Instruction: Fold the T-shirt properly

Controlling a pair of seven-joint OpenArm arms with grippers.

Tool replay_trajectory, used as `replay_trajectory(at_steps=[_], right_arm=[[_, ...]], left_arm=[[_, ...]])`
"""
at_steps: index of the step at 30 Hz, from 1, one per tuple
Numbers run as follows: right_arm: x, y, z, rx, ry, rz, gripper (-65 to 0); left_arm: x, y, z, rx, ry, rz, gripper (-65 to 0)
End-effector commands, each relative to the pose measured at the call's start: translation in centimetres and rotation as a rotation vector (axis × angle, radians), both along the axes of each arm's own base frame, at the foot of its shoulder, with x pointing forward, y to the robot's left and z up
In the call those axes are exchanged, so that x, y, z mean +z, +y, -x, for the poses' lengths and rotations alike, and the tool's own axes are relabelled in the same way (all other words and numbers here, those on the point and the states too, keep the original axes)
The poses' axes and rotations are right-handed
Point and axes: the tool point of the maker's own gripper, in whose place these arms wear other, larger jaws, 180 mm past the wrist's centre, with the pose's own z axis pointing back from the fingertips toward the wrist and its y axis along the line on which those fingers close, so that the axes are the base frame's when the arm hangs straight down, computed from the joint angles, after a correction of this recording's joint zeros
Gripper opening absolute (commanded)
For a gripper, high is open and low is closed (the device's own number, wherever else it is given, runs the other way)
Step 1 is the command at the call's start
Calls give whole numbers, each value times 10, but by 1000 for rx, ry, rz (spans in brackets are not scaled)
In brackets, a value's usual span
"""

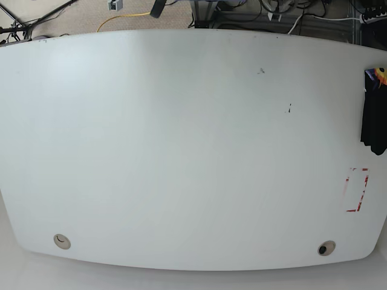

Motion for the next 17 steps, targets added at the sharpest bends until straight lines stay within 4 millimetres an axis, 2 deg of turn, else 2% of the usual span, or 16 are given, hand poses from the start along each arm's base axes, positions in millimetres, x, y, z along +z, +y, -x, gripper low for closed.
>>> replay_trajectory(at_steps=[1, 5, 9, 11, 13, 17], right_arm=[[-4, -7, 5, -5, 21, 40, -582], [-9, -9, 12, 85, 51, 95, -582], [-13, 12, 12, 127, 54, 86, -582], [-13, 18, 12, 138, 54, 78, -582], [-13, 20, 12, 138, 54, 75, -580], [-14, 37, 9, 128, 47, 50, -580]], left_arm=[[0, 4, 5, -7, 18, -5, -256], [-1, -3, 4, -63, 22, 8, -256], [-1, -8, 5, -93, 26, 18, -256], [-1, -18, 5, -89, 25, 33, -256], [-1, -19, 5, -88, 25, 34, -256], [-1, -19, 5, -88, 23, 34, -256]])
